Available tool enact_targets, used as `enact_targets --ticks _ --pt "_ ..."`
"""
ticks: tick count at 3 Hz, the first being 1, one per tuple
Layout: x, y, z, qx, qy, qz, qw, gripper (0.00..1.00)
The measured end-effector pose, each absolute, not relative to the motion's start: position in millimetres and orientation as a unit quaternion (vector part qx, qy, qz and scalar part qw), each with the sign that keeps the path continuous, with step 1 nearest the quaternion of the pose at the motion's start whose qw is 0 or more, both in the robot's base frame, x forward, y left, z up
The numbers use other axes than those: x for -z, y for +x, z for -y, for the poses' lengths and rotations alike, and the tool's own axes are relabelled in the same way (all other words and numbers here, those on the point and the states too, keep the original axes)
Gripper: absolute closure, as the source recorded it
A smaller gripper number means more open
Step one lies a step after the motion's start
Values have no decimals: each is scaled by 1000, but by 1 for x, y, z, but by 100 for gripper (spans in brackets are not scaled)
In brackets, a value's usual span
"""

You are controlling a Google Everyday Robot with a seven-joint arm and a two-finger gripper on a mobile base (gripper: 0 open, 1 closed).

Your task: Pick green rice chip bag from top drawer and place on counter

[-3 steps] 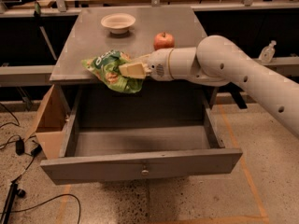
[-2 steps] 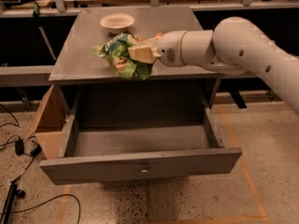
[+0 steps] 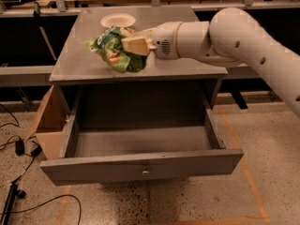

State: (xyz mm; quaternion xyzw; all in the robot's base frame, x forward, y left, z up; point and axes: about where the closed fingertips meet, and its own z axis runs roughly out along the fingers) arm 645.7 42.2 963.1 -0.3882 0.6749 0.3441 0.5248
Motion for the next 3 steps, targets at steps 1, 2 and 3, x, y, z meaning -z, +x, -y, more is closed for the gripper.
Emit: enact_targets --ticks 1,2,3 --pt "-952 663 -73 -361 -397 -665 519 100" --pt "-944 679 -97 -367 -403 -660 518 100" --pt "-935 692 -119 -357 -406 -661 520 85"
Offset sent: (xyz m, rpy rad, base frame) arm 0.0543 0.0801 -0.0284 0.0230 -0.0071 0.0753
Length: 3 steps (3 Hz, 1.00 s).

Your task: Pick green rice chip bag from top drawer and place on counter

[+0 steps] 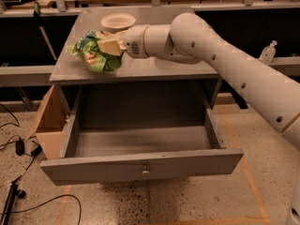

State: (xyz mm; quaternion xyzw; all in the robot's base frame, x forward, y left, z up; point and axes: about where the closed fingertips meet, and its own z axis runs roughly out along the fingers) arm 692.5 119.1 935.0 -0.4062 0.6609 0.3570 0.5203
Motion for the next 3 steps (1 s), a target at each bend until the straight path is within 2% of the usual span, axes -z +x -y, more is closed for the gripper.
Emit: enact_targets --ticks 1,3 --pt "-924 710 -136 -337 -407 -664 530 62" --pt "-915 721 -135 -287 -407 -677 542 16"
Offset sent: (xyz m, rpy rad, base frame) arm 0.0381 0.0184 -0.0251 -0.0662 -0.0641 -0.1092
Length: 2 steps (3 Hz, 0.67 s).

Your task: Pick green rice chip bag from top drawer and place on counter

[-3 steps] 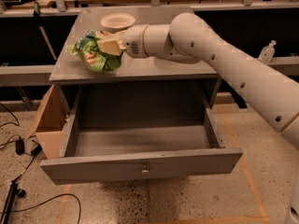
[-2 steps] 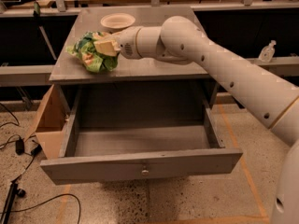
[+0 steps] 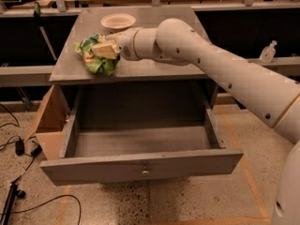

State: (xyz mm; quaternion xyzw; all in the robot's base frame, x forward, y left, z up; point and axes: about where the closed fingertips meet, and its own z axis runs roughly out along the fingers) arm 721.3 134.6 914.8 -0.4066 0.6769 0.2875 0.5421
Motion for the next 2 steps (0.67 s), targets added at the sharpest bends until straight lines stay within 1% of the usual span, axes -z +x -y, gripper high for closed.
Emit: enact_targets --ticks 1,2 --pt "-915 719 -131 -265 -410 -681 546 0" --pt "-922 717 -122 -255 -407 -682 551 0"
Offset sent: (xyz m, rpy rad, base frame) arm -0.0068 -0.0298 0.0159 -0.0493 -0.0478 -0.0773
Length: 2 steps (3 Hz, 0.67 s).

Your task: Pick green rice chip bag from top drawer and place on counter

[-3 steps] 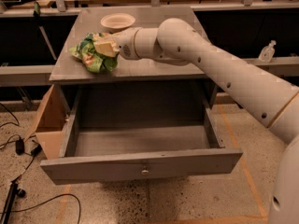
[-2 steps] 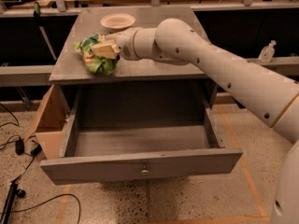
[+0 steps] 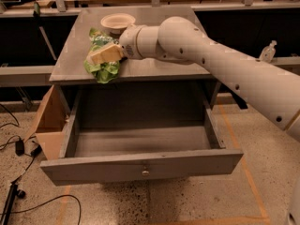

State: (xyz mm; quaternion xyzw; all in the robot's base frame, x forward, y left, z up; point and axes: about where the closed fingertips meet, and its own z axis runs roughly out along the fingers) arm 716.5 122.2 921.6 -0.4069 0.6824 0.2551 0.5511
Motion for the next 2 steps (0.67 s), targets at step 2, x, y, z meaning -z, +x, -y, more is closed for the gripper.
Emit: enact_targets --ticks 2 --pt "-973 691 -24 -209 -381 -698 570 0"
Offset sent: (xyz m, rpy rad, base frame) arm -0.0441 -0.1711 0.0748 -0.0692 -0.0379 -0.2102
